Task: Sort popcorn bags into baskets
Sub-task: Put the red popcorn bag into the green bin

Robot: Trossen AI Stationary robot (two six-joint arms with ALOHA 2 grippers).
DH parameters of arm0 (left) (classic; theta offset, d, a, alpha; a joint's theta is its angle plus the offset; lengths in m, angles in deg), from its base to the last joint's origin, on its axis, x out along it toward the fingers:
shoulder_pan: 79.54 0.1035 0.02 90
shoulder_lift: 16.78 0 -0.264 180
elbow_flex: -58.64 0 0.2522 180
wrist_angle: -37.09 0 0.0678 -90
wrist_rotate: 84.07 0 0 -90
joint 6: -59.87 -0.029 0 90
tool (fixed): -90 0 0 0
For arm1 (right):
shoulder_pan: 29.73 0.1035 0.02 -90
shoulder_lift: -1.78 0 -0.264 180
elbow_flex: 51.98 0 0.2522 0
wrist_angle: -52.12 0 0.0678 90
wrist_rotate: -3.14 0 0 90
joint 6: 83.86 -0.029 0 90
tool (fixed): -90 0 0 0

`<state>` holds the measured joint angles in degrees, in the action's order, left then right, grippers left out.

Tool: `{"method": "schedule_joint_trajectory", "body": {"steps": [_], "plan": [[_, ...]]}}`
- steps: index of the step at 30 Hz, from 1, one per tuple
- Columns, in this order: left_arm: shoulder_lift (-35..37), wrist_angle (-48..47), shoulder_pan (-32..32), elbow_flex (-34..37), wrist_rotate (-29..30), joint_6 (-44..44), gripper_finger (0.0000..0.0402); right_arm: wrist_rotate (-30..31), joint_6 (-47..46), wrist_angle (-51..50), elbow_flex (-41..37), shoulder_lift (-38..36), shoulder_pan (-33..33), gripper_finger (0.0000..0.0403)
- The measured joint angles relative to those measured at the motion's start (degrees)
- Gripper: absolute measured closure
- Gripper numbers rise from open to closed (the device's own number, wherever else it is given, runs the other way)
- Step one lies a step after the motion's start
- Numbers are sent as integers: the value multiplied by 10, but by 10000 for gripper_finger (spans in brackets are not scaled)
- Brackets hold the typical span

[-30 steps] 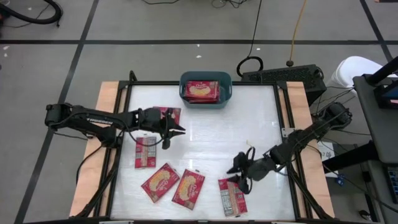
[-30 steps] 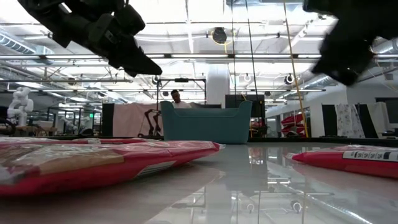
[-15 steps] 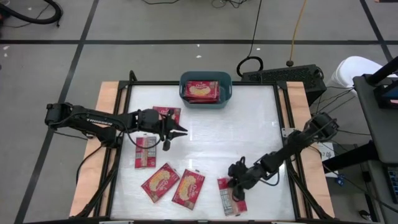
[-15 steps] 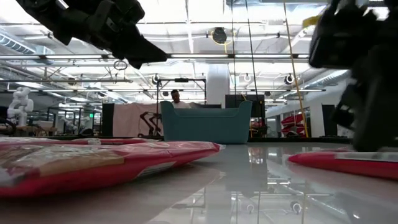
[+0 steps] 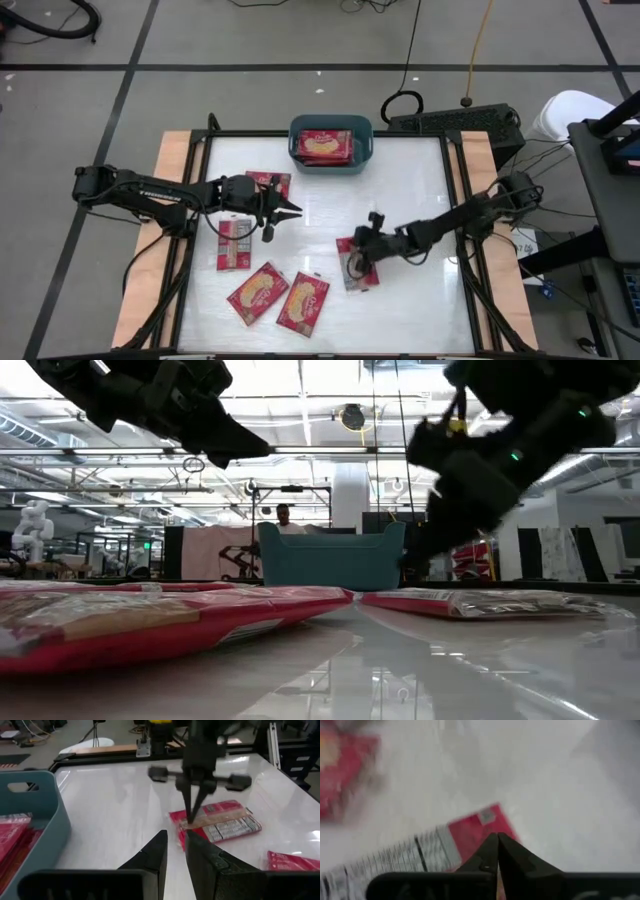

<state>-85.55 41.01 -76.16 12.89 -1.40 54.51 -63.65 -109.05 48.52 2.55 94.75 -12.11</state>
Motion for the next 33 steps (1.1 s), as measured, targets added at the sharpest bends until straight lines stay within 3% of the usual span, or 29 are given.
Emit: {"method": "schedule_joint_trajectory", "body": {"steps": [4, 9, 15, 20, 27, 33], "plan": [[0, -20, 0, 0, 0, 0, 330, -6, 30, 3, 0, -37, -4, 399], [-6, -36, -1, 0, 0, 11, 330, -54, 19, -28, 1, -60, 47, 377], [-16, -25, -6, 1, -1, 14, 330, -53, -85, -86, 1, -60, 133, 312], [-27, 3, -6, 1, 0, 15, 330, -5, -70, -104, 0, -59, 192, 249], [-39, 24, -8, 0, 0, 32, 330, 8, -56, -91, 1, -36, 204, 187], [-44, 26, -15, 0, 0, 31, 330, 11, -2, -43, 1, 17, 204, 179]]}}
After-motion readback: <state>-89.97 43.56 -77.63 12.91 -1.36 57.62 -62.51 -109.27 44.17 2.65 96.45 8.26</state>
